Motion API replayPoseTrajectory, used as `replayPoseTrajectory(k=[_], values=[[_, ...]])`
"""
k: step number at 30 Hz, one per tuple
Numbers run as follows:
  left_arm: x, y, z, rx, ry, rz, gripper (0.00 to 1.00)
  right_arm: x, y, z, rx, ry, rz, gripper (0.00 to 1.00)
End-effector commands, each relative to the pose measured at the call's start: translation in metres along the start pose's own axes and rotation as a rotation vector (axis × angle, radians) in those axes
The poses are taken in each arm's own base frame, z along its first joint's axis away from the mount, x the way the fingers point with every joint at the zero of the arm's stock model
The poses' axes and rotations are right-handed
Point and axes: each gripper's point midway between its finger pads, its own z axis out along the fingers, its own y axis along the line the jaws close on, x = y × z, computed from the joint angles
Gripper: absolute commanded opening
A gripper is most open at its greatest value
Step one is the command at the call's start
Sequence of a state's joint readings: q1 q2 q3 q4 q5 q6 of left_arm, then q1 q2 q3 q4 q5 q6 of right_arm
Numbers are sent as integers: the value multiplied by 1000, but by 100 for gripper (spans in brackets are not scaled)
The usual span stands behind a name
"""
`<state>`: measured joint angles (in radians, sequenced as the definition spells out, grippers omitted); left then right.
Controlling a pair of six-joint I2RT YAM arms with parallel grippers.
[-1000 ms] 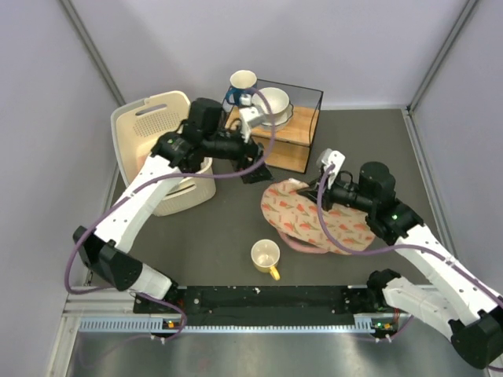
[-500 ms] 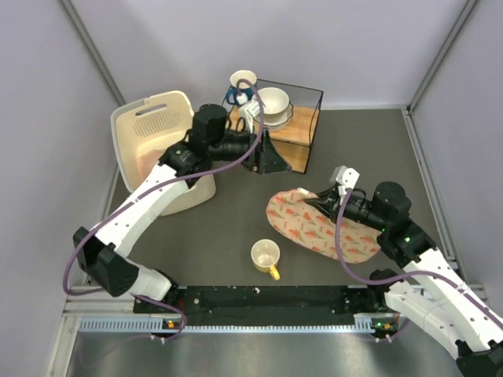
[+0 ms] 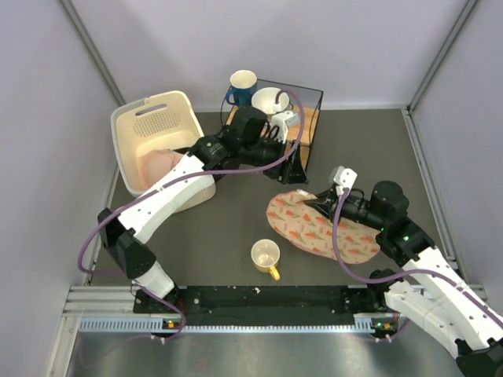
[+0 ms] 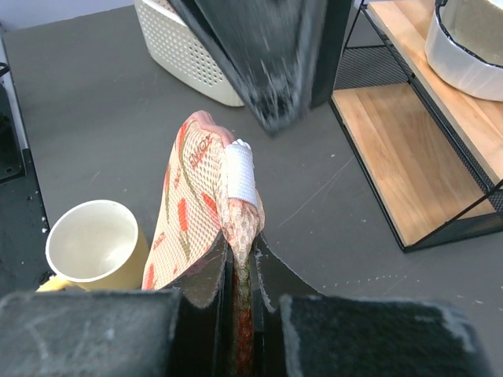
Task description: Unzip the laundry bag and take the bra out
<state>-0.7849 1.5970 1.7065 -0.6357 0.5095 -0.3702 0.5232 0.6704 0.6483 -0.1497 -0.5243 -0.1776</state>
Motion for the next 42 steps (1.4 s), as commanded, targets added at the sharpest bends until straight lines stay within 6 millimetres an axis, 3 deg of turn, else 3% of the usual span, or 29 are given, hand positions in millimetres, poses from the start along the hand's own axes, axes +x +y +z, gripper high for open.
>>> replayPoseTrajectory(k=[1,3,4,5,9,10,15,30,33,36,38,42], values=[[22,11,20,20,106,-75,68,-28,-2,-1,1,-71,-62,0],[28,7,27,76,136,-100,67,-26,-5,-1,17,-66,-69,0],[30,2,29,107,145,-126,56,-26,-6,-2,23,-63,-73,0],[36,-4,29,160,168,-149,53,-25,-8,-3,34,-62,-75,0],[32,-18,25,274,143,-225,46,-20,-10,-3,49,-47,-86,0],[24,-22,25,308,106,-210,38,-18,-10,-3,49,-38,-85,0],[20,-35,12,403,101,-249,18,-11,-16,-5,81,-14,-99,0],[10,-35,3,415,68,-265,14,0,-25,-10,142,14,-124,0],[12,-32,6,411,75,-275,0,-1,-25,-10,139,12,-125,0],[15,-28,8,402,79,-282,4,-2,-25,-10,141,10,-123,0],[15,-26,7,381,75,-282,26,-2,-25,-10,141,8,-125,0],[9,-9,4,222,13,-231,38,-2,-25,-10,141,10,-120,0]])
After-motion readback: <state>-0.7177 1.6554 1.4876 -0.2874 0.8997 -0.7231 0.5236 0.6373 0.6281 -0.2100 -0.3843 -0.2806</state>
